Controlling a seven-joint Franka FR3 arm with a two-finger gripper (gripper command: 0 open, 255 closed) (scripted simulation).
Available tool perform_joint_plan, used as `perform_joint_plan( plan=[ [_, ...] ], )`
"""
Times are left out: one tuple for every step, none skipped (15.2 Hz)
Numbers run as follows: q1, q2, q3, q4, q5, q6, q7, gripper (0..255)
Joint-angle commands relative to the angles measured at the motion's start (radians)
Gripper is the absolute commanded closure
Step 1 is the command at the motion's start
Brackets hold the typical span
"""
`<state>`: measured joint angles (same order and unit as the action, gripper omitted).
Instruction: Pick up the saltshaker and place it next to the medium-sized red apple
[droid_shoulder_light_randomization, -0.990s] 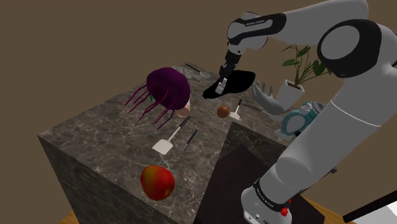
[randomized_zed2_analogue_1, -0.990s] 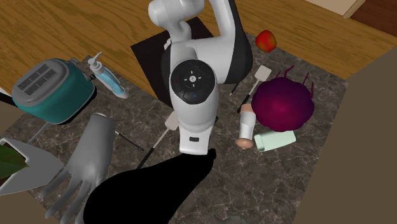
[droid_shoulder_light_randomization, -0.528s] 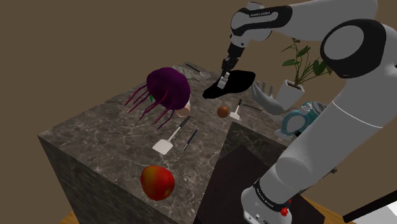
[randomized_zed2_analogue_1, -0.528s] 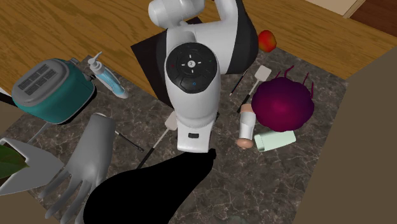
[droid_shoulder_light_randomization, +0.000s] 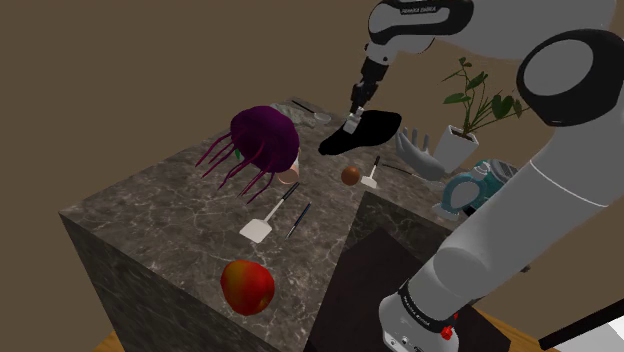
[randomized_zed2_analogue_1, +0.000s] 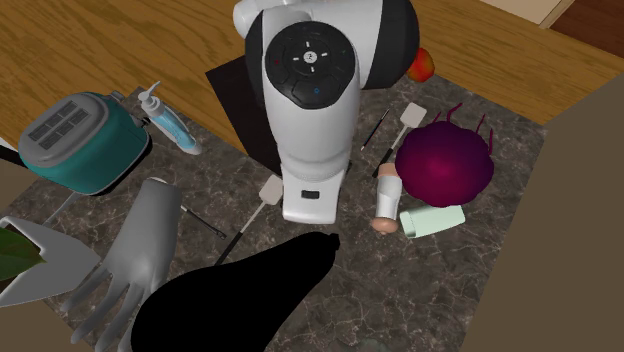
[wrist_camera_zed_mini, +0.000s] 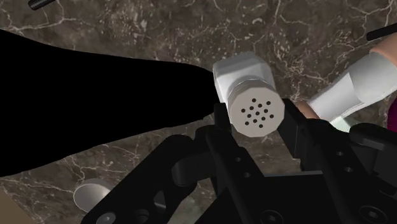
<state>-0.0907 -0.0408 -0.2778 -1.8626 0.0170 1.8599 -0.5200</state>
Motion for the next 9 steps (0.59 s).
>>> perform_joint_plan(
  plan=[
    [0.015,-0.06,0.018,-0.06,-0.017,0.003,0.038,255],
    [0.022,-0.092,0.029,-0.095,-0.025,0.007,0.059,255],
    [0.029,-0.124,0.041,-0.129,-0.032,0.01,0.081,255],
    [0.036,-0.155,0.053,-0.162,-0.038,0.012,0.103,255],
    [0.042,-0.186,0.066,-0.194,-0.043,0.014,0.124,255],
    [0.048,-0.216,0.079,-0.224,-0.046,0.014,0.146,255],
    [0.053,-0.245,0.093,-0.253,-0.049,0.015,0.167,255],
    [0.059,-0.274,0.107,-0.281,-0.051,0.014,0.188,255],
    [0.065,-0.302,0.122,-0.308,-0.051,0.013,0.209,255]
  ],
)
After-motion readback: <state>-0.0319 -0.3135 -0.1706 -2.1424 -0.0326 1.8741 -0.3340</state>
